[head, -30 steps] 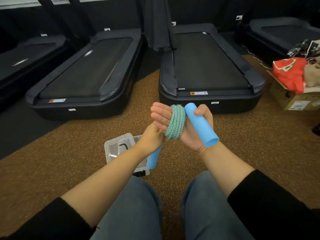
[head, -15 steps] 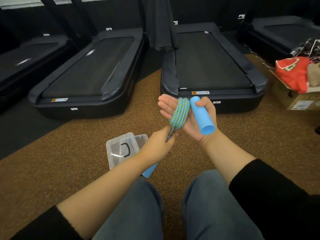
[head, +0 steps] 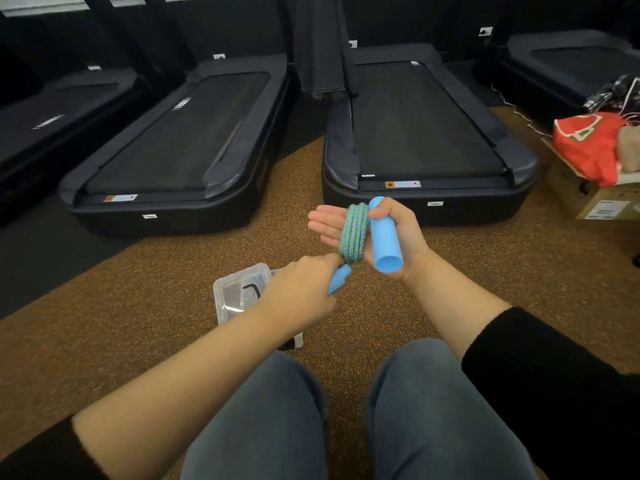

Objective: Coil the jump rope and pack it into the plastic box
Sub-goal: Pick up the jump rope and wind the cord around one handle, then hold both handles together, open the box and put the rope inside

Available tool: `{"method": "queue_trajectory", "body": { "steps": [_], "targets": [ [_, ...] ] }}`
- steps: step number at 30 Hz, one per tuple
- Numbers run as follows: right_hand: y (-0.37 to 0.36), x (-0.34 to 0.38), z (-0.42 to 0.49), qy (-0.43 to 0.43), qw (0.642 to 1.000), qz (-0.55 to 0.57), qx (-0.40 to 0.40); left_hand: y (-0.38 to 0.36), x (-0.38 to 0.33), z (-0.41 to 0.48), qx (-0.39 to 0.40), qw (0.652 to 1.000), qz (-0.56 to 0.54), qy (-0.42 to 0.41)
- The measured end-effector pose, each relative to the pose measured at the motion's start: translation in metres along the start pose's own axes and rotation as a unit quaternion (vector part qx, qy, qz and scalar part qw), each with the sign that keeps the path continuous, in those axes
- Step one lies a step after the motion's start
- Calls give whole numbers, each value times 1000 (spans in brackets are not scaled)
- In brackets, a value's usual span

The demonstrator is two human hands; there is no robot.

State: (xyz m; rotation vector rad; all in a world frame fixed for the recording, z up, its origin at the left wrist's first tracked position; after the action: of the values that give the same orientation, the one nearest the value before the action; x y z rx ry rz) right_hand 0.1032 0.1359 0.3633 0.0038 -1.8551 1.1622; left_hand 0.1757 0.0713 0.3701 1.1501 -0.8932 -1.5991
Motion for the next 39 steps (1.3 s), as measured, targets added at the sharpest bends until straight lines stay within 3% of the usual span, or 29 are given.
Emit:
{"method": "queue_trajectory", "body": {
  "steps": [4, 9, 13, 18, 22, 26, 29, 35, 39],
  "targets": [
    [4, -7, 3, -14, 999, -48, -11, 3, 0, -4, 20, 995, 97, -17],
    [13, -13, -2, -25, 995, -86, -36, 18, -7, -5, 44, 999, 8, -23],
    [12, -16, -13, -39, 990, -124, -47, 42, -3, 4, 8, 999, -49, -4],
    [5, -14, -18, -39, 995, -85, -39, 68, 4, 10, -86, 990, -113, 2],
    [-3, -13, -19, -30, 996, -81, 0, 85, 7, 6, -205, 954, -217, 24],
    [-9, -17, -23, -20, 997, -77, -6, 84, 13, 0, -297, 863, -398, 88],
    [-13, -23, -26, -19, 996, -80, -32, 69, 21, 4, -320, 810, -469, 149],
    [-11, -30, -26, -18, 993, -107, -44, 51, 13, 5, -302, 830, -428, 190],
    [-11, -29, -28, -8, 993, -108, -46, 27, 15, 7, -204, 811, -499, 228]
  ]
}}
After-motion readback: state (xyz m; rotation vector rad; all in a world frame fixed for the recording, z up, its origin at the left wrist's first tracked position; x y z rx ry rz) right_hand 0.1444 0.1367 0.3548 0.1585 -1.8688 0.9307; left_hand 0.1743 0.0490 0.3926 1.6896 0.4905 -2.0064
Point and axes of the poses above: each hand's wrist, its own z-axis towards the middle knuckle, its own y-axis out of the back of the hand, x = y × z, the point moved 7 cm from there along z, towards the middle knuckle, and after that the axes turned 14 degrees about -x, right-handed, at the moved point
